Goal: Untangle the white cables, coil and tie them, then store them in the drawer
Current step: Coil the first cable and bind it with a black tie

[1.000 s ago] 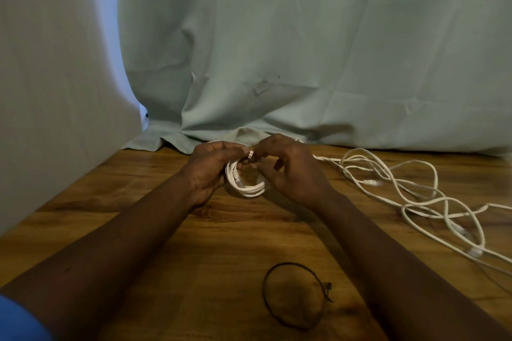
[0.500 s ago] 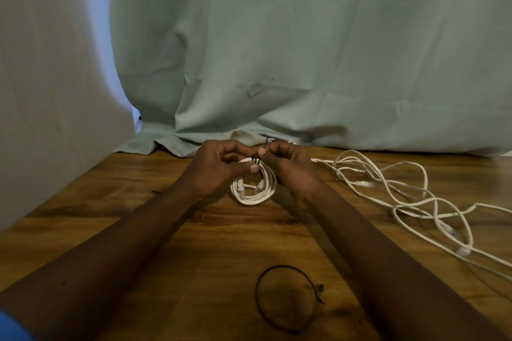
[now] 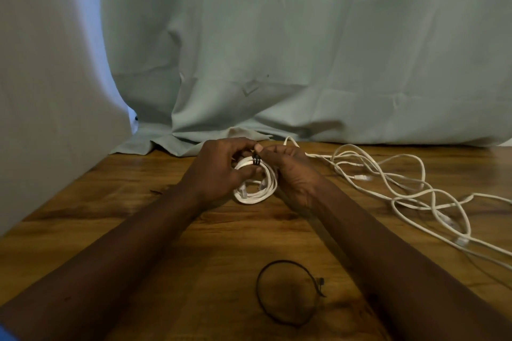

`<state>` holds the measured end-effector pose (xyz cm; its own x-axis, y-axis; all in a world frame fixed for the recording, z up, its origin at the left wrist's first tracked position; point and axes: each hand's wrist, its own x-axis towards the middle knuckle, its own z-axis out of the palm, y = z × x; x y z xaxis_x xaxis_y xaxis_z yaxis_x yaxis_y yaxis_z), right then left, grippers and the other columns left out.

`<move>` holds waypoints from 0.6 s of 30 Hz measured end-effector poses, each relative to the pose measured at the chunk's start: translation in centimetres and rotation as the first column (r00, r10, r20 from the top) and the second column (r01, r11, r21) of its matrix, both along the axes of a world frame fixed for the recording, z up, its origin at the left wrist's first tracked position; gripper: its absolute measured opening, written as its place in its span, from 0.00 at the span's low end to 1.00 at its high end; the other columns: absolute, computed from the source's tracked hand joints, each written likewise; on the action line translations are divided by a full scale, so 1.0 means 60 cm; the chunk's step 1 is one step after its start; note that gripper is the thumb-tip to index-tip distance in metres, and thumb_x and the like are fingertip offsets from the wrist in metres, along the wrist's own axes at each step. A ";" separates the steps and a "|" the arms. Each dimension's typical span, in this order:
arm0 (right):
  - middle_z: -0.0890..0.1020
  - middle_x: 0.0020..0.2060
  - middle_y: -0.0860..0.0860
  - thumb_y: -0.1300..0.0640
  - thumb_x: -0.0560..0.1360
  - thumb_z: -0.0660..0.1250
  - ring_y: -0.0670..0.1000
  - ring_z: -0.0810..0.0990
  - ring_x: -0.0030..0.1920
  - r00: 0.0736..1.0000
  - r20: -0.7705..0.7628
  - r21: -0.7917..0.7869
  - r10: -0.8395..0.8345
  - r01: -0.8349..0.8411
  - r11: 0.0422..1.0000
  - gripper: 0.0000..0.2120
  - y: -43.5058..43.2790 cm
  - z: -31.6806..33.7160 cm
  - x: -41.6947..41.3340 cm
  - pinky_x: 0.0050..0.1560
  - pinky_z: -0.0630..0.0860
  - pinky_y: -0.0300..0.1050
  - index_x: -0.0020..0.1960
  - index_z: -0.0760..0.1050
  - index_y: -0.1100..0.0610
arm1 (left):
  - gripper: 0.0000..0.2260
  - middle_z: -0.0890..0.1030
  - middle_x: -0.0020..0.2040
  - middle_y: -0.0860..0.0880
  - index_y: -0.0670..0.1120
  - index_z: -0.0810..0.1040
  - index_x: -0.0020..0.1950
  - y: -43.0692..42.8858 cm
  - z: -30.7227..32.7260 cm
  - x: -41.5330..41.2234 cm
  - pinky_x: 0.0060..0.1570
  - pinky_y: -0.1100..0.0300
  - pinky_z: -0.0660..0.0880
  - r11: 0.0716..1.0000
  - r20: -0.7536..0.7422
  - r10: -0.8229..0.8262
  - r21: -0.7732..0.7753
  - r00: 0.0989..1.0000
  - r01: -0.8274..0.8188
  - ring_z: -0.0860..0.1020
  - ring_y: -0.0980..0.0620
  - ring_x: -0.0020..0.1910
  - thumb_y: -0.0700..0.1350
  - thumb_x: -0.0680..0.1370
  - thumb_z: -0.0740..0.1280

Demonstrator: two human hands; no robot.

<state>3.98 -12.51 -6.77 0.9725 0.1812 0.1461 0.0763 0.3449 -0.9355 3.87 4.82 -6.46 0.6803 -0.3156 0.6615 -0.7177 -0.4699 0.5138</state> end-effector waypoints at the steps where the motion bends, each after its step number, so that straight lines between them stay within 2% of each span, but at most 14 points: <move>1: 0.84 0.46 0.66 0.62 0.79 0.70 0.56 0.85 0.39 1.000 0.003 -0.001 -0.012 0.012 1.000 0.10 0.000 -0.001 0.000 0.40 0.84 0.49 0.50 0.80 0.71 | 0.17 0.84 0.49 0.56 0.51 0.85 0.59 0.001 -0.001 0.004 0.50 0.51 0.81 1.000 0.011 0.021 0.010 1.000 -0.021 0.83 0.58 0.47 0.46 0.72 0.80; 3: 0.81 0.53 0.73 0.61 0.76 0.73 0.63 0.84 0.46 0.999 0.029 -0.007 -0.038 0.038 0.999 0.18 0.004 -0.002 0.000 0.52 0.84 0.59 0.55 0.76 0.76 | 0.13 0.83 0.49 0.54 0.50 0.85 0.55 0.006 -0.005 0.011 0.50 0.47 0.81 0.999 -0.002 0.038 0.004 0.999 -0.038 0.82 0.56 0.48 0.48 0.72 0.80; 5: 0.79 0.56 0.75 0.59 0.74 0.75 0.67 0.81 0.51 0.995 0.054 -0.024 -0.079 0.081 0.996 0.22 0.011 -0.003 -0.003 0.62 0.78 0.69 0.57 0.75 0.77 | 0.09 0.87 0.45 0.53 0.48 0.86 0.51 0.008 -0.010 0.012 0.49 0.45 0.83 0.998 -0.100 -0.005 -0.055 0.995 0.000 0.85 0.55 0.45 0.46 0.73 0.79; 7: 0.80 0.54 0.75 0.58 0.75 0.75 0.67 0.81 0.51 0.990 0.071 -0.050 -0.126 0.129 0.990 0.20 0.017 -0.008 -0.001 0.62 0.77 0.69 0.54 0.77 0.75 | 0.07 0.88 0.43 0.51 0.48 0.87 0.50 0.008 -0.014 0.011 0.49 0.44 0.83 0.994 -0.194 -0.035 -0.110 0.980 0.014 0.87 0.52 0.43 0.44 0.73 0.79; 9: 0.82 0.50 0.72 0.57 0.77 0.73 0.65 0.81 0.47 0.983 0.099 -0.066 -0.155 0.162 0.985 0.14 0.018 -0.011 0.001 0.55 0.81 0.61 0.50 0.80 0.70 | 0.08 0.88 0.43 0.48 0.50 0.87 0.51 0.008 -0.019 0.016 0.49 0.40 0.83 0.987 -0.255 -0.037 -0.162 0.966 -0.005 0.87 0.47 0.43 0.45 0.73 0.80; 11: 0.82 0.46 0.68 0.58 0.80 0.70 0.62 0.81 0.44 0.988 0.104 -0.060 -0.115 0.122 0.991 0.12 0.016 -0.010 0.002 0.47 0.82 0.52 0.53 0.79 0.69 | 0.11 0.88 0.44 0.46 0.51 0.87 0.53 0.007 -0.020 0.020 0.50 0.36 0.83 0.974 -0.306 -0.067 -0.226 0.950 -0.004 0.87 0.42 0.44 0.47 0.72 0.80; 12: 0.82 0.46 0.67 0.61 0.80 0.70 0.62 0.81 0.45 0.991 0.106 -0.064 -0.083 0.090 0.994 0.10 0.016 -0.009 0.000 0.47 0.82 0.52 0.55 0.78 0.69 | 0.12 0.88 0.44 0.45 0.50 0.86 0.54 0.008 -0.019 0.021 0.51 0.36 0.82 0.964 -0.330 -0.082 -0.265 0.940 -0.009 0.87 0.41 0.45 0.48 0.72 0.81; 15: 0.84 0.49 0.68 0.67 0.77 0.70 0.62 0.83 0.46 0.988 0.141 -0.150 -0.057 0.078 0.986 0.10 0.011 -0.008 0.001 0.54 0.82 0.60 0.57 0.77 0.70 | 0.14 0.87 0.42 0.40 0.43 0.84 0.55 0.009 -0.015 0.020 0.51 0.35 0.83 0.931 -0.403 -0.097 -0.360 0.910 -0.060 0.87 0.39 0.42 0.44 0.72 0.81; 18: 0.84 0.50 0.68 0.67 0.77 0.72 0.65 0.83 0.49 0.981 0.182 -0.228 -0.072 0.113 0.967 0.10 0.008 -0.014 0.002 0.60 0.78 0.71 0.57 0.79 0.67 | 0.15 0.86 0.41 0.36 0.41 0.80 0.56 0.010 -0.009 0.012 0.45 0.39 0.84 0.916 -0.450 -0.112 -0.392 0.886 -0.083 0.87 0.36 0.40 0.40 0.72 0.80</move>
